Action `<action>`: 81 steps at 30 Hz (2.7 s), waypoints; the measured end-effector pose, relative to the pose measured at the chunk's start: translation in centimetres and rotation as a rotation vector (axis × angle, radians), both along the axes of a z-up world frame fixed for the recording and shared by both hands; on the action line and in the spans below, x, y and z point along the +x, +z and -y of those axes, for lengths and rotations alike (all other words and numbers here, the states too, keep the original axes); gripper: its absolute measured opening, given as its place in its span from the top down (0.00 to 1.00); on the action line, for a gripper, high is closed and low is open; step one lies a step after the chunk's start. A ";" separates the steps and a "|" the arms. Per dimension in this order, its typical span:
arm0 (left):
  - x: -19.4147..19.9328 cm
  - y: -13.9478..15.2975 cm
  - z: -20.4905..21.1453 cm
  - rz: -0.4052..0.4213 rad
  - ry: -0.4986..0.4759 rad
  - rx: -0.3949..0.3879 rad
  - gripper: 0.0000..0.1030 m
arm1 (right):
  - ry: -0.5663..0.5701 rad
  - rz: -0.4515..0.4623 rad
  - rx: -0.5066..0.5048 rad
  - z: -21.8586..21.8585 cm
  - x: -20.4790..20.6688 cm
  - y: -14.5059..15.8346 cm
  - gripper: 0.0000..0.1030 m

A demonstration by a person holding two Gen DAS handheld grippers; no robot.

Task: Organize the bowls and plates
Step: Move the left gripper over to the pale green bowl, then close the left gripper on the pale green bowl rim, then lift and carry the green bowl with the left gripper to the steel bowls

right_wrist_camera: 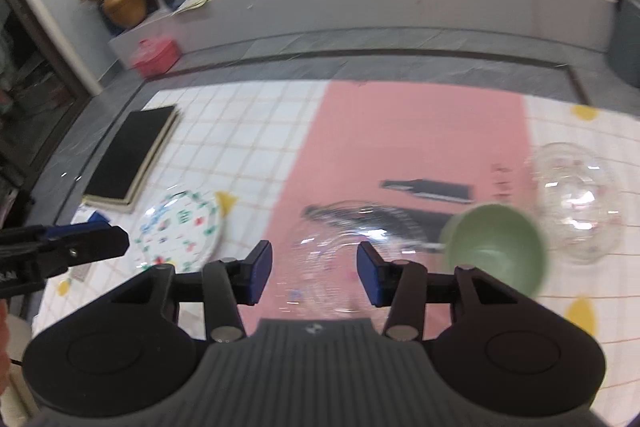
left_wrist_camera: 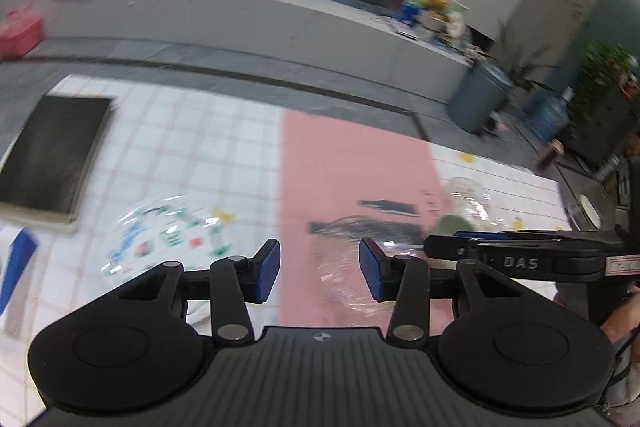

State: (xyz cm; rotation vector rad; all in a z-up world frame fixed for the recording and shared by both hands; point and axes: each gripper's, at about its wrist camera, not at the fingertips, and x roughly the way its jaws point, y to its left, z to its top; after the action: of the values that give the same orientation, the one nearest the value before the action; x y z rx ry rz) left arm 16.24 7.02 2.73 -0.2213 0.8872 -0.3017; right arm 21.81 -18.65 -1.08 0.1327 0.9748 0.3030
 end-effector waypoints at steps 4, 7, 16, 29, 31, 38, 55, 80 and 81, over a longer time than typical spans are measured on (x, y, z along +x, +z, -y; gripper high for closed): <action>1.0 0.8 4.0 0.004 -0.057 0.009 0.50 | -0.055 0.013 -0.032 3.4 -0.6 0.5 0.54; 1.8 1.0 6.9 -0.009 -0.097 0.009 0.50 | -0.091 0.013 -0.054 5.6 -0.9 0.3 0.54; 4.2 -0.9 14.7 -0.080 -0.193 0.067 0.50 | -0.184 -0.018 -0.065 11.1 -1.3 -1.3 0.54; 8.5 -7.2 17.4 -0.220 -0.129 0.088 0.45 | -0.296 -0.118 0.017 14.5 1.0 -6.3 0.54; 9.1 -7.9 17.7 -0.240 -0.125 0.079 0.46 | -0.313 -0.132 0.030 14.7 1.4 -7.0 0.55; 9.8 -10.1 19.3 -0.283 -0.124 0.139 0.50 | -0.359 -0.197 0.110 15.0 2.3 -9.3 0.59; 9.7 -11.6 20.1 -0.319 -0.067 0.192 0.91 | -0.383 -0.226 0.173 13.8 2.6 -10.6 0.85; -0.5 -2.2 18.2 -0.169 -0.001 0.202 0.91 | -0.353 -0.091 0.280 12.3 -8.0 -1.8 0.84; -1.2 -1.8 17.8 -0.167 0.006 0.196 0.91 | -0.346 -0.083 0.281 12.0 -8.6 -1.4 0.84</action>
State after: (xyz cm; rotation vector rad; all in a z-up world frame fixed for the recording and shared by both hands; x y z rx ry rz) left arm 15.03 -10.79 0.92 -0.0682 1.0741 -0.1908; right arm 13.25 -30.62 -2.44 0.5672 0.9687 0.1144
